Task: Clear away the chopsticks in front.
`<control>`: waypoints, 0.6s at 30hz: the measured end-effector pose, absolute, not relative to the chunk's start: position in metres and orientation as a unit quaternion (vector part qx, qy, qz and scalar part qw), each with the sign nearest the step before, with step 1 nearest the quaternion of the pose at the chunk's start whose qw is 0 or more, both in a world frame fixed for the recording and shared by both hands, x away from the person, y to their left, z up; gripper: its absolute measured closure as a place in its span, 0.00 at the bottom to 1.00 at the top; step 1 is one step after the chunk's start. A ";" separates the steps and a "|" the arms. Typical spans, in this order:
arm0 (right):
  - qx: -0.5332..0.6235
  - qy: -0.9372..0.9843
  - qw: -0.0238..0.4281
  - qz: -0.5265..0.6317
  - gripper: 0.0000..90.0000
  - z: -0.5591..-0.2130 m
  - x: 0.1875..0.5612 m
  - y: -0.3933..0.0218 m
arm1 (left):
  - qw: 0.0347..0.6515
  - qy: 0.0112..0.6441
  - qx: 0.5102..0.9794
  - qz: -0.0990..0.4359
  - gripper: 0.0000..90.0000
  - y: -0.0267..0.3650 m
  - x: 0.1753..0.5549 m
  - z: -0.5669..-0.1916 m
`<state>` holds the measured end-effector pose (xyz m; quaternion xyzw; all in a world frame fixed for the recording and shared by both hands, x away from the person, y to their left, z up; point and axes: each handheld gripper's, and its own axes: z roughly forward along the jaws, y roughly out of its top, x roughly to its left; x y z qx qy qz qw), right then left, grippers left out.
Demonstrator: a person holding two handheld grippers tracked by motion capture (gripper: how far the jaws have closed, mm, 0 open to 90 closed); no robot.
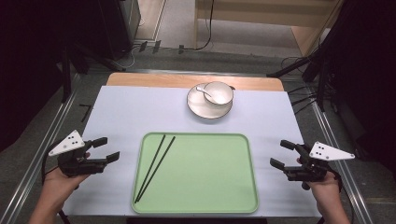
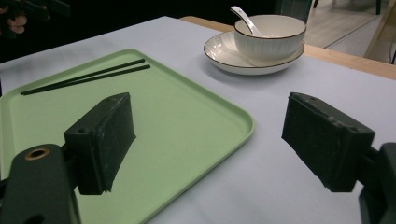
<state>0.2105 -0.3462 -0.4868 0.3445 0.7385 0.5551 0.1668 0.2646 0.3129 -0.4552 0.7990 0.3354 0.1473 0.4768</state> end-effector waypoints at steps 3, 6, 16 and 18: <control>0.345 0.737 0.167 0.557 0.19 -0.487 0.211 -0.347 | 0.482 0.325 0.797 0.163 0.27 0.318 0.262 -0.456; 0.348 0.731 0.167 0.562 0.19 -0.486 0.210 -0.349 | 0.489 0.318 0.795 0.166 0.27 0.321 0.260 -0.455; 0.348 0.730 0.170 0.564 0.19 -0.486 0.210 -0.350 | 0.503 0.311 0.788 0.170 0.27 0.321 0.259 -0.453; 0.348 0.730 0.170 0.564 0.19 -0.486 0.210 -0.350 | 0.504 0.312 0.787 0.170 0.27 0.322 0.259 -0.453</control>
